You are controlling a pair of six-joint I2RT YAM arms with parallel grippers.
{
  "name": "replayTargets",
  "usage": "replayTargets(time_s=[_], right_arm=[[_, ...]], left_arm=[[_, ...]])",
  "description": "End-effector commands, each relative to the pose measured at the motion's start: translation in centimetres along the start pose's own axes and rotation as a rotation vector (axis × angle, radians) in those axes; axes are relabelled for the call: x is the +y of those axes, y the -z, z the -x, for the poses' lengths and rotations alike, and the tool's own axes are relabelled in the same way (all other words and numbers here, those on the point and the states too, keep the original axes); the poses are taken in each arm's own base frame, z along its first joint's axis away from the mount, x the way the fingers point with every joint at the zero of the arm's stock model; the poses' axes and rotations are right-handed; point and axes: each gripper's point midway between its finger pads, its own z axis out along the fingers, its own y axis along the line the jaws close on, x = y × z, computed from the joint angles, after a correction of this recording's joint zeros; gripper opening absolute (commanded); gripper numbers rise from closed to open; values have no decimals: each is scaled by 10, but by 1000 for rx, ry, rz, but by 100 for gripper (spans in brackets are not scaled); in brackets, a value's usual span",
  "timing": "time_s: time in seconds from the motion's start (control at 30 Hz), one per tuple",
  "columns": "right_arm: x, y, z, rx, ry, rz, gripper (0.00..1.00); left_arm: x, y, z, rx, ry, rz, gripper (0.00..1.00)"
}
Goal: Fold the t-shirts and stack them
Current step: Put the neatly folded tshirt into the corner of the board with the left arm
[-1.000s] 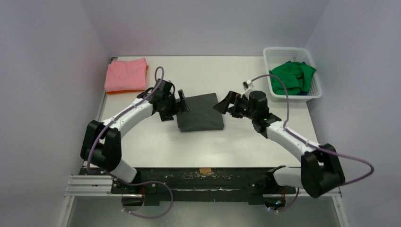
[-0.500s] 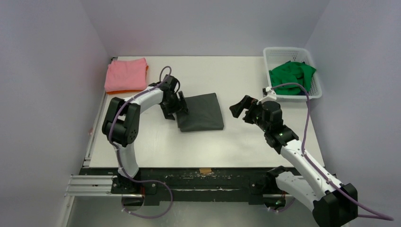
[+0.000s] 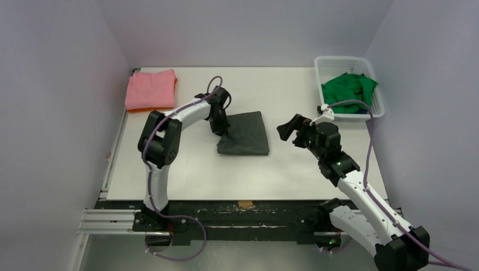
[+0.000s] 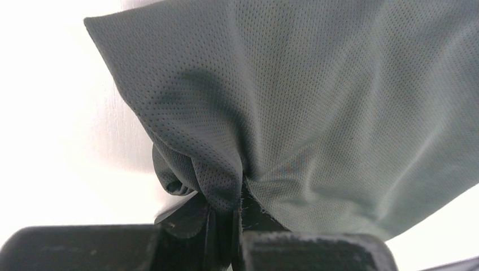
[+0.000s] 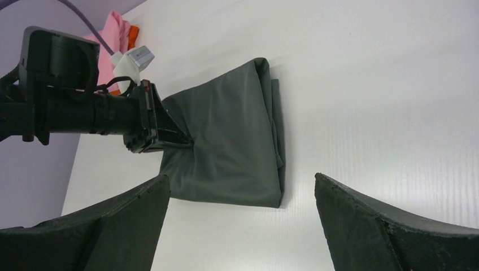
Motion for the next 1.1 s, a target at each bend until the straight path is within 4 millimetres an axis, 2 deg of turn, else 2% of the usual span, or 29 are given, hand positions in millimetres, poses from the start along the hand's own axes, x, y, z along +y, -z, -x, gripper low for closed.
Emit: replayTargets(time_s=[0.0,0.23,0.33,0.47,0.67,0.87,1.07], right_arm=[[-6,4,6,-36,11,-28,99],[-13,1,7,-50,20,-60,99],[-17,-2,7,-50,31,-78,99],[-21,-7,7,-54,40,-94,99],[-29,-18,1,-33,57,-132,99],[-36,-30,-6,5,75,-164,99],[-40,-38,-12,29,83,-186,99]], left_arm=[[32,18,30,-94,-121,240,0],[72,77,117,-386,-369,618,0],[84,94,153,-456,-465,721,0],[100,116,197,-542,-485,744,0],[122,164,255,-663,-509,798,0],[142,202,290,-715,-480,812,0],[149,227,304,-750,-468,804,0]])
